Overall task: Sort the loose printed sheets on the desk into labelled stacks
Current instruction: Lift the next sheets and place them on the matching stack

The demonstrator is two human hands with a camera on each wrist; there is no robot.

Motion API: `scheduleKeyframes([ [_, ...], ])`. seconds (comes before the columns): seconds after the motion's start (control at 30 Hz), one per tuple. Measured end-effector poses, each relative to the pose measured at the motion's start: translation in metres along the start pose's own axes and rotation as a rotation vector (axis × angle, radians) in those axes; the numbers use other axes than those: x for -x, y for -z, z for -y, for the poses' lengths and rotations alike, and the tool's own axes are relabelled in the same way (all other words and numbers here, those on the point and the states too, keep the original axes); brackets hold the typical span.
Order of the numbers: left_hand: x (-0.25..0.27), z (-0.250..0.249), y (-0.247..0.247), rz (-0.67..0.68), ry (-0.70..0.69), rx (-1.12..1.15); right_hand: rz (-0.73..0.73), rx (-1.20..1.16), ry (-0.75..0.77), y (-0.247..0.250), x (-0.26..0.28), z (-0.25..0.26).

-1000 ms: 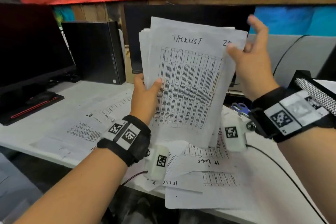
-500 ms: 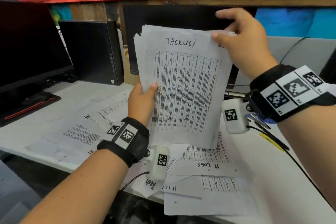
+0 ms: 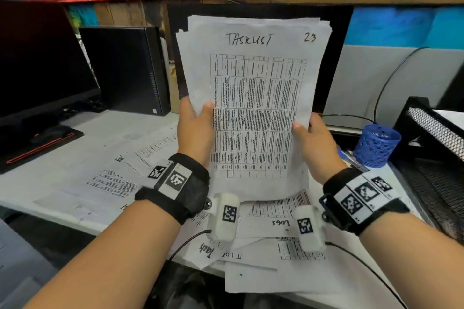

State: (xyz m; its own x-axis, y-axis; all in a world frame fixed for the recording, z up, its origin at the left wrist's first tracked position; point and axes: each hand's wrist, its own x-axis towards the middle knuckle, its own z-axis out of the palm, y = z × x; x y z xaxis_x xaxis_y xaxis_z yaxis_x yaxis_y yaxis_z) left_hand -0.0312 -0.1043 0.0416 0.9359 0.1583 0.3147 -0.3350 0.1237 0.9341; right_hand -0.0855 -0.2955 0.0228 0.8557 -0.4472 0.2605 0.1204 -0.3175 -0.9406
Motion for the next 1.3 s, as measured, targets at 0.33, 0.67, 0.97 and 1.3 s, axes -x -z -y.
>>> scheduleKeyframes([
  [0.33, 0.029, 0.025, -0.013, -0.035, -0.032, -0.121, -0.018, 0.029, -0.009, -0.02, 0.03, -0.02],
  [0.67, 0.009, 0.06, -0.007, -0.012, 0.197, -0.275, 0.075, 0.146, -0.215, -0.029, 0.011, -0.044],
  [0.97, 0.01, 0.044, 0.002, 0.04, 0.08, -0.292, 0.058, 0.034, -0.187, 0.0, 0.001, -0.034],
  [1.3, 0.036, 0.011, -0.021, 0.349, 0.113, -0.322, 0.133, 0.081, -0.188, 0.071, 0.02, -0.028],
])
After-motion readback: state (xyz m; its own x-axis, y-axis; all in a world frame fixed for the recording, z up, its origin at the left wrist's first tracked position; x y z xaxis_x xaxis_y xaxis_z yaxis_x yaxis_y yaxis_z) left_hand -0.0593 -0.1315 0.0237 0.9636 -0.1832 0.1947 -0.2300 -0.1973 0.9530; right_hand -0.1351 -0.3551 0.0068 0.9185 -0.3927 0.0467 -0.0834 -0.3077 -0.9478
